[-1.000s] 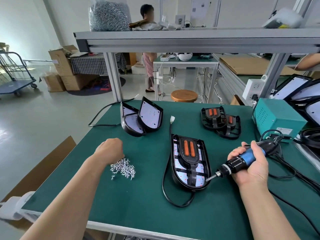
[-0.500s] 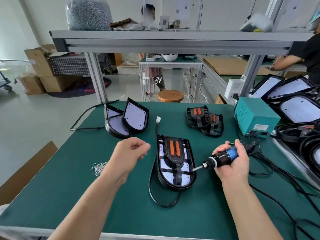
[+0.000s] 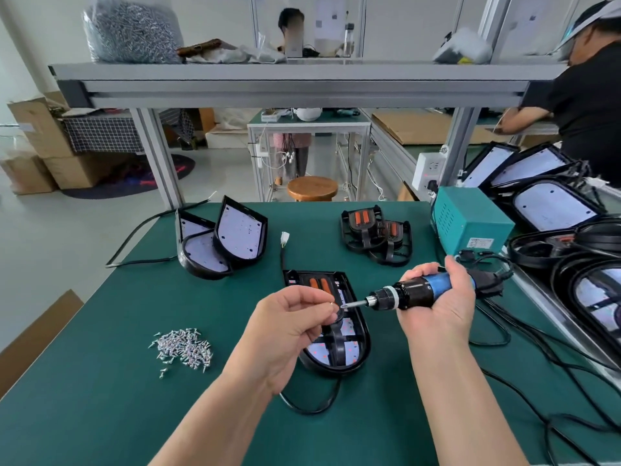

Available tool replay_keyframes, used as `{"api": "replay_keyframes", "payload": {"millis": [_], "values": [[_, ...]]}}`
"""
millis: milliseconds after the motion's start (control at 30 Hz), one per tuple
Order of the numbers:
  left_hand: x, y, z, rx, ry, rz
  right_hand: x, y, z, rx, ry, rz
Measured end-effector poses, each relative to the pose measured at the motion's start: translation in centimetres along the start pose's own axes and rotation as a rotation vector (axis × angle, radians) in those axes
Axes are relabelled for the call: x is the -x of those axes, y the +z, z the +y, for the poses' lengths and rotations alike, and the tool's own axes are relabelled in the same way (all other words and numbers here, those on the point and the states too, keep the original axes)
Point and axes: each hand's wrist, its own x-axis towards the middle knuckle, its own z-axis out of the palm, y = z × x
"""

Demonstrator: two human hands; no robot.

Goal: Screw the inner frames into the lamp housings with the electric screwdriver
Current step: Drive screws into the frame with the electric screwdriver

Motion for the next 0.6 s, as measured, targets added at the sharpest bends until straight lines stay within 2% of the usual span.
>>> {"api": "replay_keyframes", "payload": {"millis": [367,600], "values": [[0.11,0.68,-0.63,0.124,-0.030,-0.049,0.61,0.54,-0.61,0.041,-0.072,-0.036],[0.23,0.99,-0.95,0.054,0.002,-0.010,1.06,0.57,-0.67,0.048,-0.078,-0.031]]}}
